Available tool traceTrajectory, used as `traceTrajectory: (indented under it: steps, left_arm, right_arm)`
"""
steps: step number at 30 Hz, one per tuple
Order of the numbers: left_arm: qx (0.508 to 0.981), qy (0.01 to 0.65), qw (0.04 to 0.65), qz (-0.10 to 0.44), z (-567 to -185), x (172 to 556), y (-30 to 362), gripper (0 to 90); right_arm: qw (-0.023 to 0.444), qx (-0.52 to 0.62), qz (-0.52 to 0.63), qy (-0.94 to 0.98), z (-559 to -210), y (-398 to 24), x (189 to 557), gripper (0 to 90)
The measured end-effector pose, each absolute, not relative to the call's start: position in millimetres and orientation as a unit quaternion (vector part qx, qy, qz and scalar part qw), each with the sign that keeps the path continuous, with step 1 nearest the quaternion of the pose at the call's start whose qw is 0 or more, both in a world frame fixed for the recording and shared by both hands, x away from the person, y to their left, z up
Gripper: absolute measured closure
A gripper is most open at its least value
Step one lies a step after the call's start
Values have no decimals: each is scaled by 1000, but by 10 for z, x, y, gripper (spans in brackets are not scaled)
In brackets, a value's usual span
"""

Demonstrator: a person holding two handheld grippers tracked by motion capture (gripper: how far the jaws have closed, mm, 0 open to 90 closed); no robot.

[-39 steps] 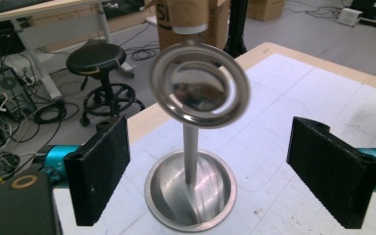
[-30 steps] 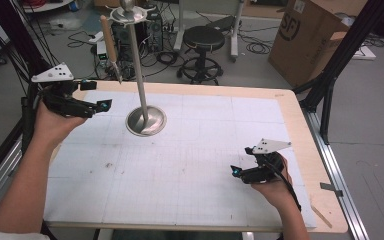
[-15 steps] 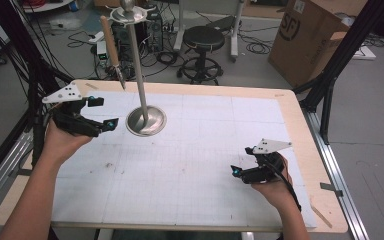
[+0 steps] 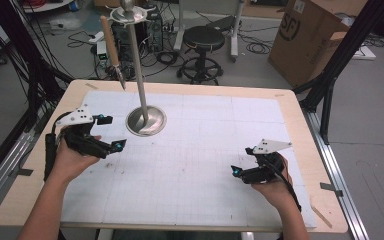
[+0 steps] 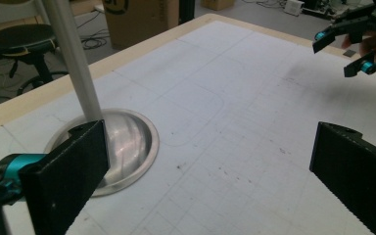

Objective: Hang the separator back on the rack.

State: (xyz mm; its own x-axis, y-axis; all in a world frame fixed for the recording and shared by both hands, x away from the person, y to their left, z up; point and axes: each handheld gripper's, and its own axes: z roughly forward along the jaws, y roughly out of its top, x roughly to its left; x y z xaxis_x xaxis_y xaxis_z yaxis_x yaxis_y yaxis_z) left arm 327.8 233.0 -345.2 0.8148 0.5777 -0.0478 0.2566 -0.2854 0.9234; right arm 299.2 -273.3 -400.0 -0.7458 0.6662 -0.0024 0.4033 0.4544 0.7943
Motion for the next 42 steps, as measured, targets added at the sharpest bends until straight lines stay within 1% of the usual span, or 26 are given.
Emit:
traceTrajectory:
  steps: [5, 16, 24, 31, 42]
  left_arm:
    - [797, 268, 521, 146, -3544, 3271, 2270, 18]
    - [801, 272, 514, 139, -3643, 3257, 2240, 18]
    - [813, 270, 501, 123, -3771, 3293, 2154, 17]
    - [810, 257, 518, 95, -3832, 3290, 2067, 17]
    - [823, 255, 500, 87, -3951, 3262, 2020, 17]
  right_arm:
    - [160, 320, 415, 836, -3997, -2745, 2995, 148]
    - [159, 319, 418, 835, -3991, -2747, 2995, 149]
    - [160, 320, 419, 835, -4009, -2788, 2995, 148]
    - [157, 328, 417, 833, -4058, -2845, 3005, 148]
    - [159, 325, 412, 837, -4050, -2810, 3005, 149]
